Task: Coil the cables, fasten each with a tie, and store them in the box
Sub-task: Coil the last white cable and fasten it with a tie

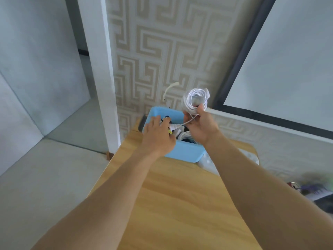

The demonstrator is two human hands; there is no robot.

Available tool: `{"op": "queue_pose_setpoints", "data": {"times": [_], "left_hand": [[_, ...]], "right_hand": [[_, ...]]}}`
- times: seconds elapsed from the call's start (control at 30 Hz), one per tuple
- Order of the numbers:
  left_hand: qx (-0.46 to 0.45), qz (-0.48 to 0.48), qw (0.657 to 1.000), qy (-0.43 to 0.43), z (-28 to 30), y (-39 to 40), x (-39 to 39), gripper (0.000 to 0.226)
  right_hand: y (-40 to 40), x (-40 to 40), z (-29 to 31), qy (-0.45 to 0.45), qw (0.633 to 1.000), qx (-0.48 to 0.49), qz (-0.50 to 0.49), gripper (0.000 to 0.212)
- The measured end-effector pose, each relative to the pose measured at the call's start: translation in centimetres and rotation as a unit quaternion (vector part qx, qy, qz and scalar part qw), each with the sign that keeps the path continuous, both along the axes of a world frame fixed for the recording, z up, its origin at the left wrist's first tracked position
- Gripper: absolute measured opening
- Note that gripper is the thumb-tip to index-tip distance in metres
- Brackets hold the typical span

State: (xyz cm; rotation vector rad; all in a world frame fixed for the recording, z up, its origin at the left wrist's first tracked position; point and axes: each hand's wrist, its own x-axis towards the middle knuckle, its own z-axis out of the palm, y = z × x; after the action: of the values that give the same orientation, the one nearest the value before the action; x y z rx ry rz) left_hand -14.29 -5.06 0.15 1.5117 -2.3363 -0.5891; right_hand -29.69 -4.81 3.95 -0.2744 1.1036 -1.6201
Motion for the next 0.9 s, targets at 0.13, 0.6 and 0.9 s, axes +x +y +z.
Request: {"op": "queue_pose_setpoints", "data": {"times": [0.13, 0.6, 0.9], "left_hand": [[-0.012, -0.005, 0.998, -0.057, -2.0, -1.1, -0.7, 0.066], [-0.007, 0.025, 0.992, -0.126, -1.9, -1.0, -2.1, 0.058], [0.042, 0.029, 0.995, -0.085, -1.5, -0.8, -2.1, 0.056]], "right_hand": [[0.4, -1.5, -2.8, 0.194, 0.960, 0.166, 0.115, 0.024], [3.3, -4.9, -3.0, 0.729, 0.655, 0.180, -0.086, 0.036], [11.3, -9.3, -12.0, 0.745, 0.586, 0.254, 0.193, 0.053]]}}
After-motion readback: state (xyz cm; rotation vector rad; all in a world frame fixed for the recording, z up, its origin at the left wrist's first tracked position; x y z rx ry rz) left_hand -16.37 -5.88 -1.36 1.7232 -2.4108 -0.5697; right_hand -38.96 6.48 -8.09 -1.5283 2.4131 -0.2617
